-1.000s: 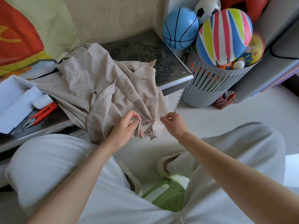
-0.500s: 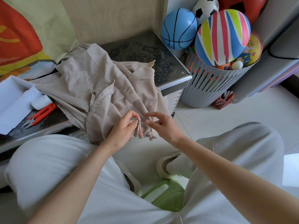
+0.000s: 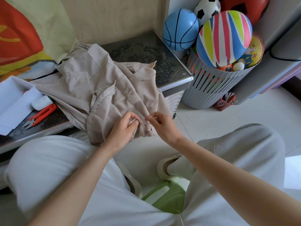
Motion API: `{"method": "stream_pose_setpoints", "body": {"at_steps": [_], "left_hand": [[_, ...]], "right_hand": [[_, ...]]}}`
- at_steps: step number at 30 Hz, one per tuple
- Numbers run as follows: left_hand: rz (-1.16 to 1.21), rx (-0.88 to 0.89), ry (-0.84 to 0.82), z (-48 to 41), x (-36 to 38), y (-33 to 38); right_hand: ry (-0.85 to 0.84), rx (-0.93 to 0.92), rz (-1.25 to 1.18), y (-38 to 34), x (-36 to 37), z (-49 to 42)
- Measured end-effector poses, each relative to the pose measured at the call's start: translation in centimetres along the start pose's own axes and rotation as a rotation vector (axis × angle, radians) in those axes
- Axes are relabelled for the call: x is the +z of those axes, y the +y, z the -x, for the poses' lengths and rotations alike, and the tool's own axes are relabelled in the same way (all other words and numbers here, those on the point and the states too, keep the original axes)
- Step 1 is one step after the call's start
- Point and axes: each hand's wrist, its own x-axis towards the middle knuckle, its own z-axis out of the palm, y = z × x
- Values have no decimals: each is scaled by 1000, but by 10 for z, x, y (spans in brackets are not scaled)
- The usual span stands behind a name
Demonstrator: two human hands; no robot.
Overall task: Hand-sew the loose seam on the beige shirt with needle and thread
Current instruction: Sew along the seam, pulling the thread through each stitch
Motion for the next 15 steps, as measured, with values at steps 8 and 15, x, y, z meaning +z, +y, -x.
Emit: {"method": "stream_pose_setpoints", "body": {"at_steps": [8, 15], "left_hand": [[-16, 30, 62, 0, -2, 3], [32, -15, 2, 2, -1, 7]], "right_hand": [[39, 12, -142, -9, 16, 6], [90, -8, 48, -7, 29, 3]]}}
